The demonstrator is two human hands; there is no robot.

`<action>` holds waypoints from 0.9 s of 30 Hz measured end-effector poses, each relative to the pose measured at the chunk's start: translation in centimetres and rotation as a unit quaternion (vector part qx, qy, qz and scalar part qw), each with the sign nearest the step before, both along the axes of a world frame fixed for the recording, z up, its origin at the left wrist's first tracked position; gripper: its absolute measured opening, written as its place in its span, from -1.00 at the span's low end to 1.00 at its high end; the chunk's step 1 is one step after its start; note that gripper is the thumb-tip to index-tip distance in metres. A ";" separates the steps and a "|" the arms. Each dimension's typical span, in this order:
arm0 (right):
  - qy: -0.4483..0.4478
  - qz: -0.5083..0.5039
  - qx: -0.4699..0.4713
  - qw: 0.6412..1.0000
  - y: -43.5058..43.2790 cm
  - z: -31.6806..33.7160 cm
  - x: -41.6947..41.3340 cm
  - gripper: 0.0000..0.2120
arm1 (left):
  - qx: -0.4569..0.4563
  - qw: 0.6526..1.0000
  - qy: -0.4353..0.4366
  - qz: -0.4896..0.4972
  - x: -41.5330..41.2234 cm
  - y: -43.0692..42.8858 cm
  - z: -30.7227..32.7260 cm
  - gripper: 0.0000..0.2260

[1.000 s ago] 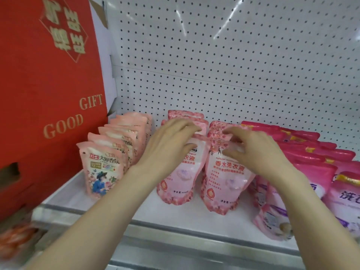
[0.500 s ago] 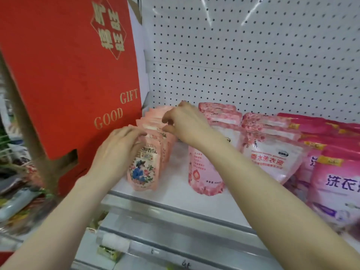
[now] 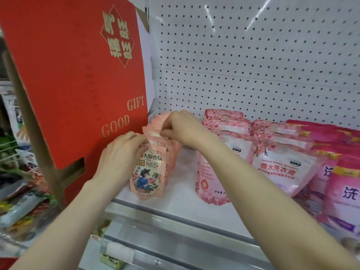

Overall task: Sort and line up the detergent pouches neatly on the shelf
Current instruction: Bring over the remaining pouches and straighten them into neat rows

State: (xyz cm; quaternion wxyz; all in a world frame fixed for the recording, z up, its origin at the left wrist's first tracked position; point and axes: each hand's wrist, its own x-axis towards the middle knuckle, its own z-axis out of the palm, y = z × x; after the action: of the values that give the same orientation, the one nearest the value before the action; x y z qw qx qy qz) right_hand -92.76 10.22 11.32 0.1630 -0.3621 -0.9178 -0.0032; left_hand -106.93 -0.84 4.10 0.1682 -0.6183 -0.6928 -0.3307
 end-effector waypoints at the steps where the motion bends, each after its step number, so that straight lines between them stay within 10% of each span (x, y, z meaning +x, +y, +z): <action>1: 0.008 -0.015 0.018 1.000 0.3 0.4 -0.2 -0.84 | 0.001 1.000 -0.001 0.002 0.0 0.0 0.0 -0.89; 14: -0.061 -0.087 -0.018 0.994 1.6 0.5 -1.2 -0.68 | 0.023 0.999 -0.024 -0.005 0.3 0.2 0.0 -0.89; 27: 0.179 -0.163 0.145 0.959 -4.3 -0.3 15.9 -0.77 | -0.033 0.996 0.065 -0.058 2.4 0.0 1.2 -0.67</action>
State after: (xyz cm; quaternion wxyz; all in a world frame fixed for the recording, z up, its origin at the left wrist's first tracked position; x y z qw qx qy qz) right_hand -76.81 5.96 10.99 0.3723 -0.4742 -0.7918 -0.0977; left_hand -104.53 -0.85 5.28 0.1734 -0.6826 -0.6540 -0.2763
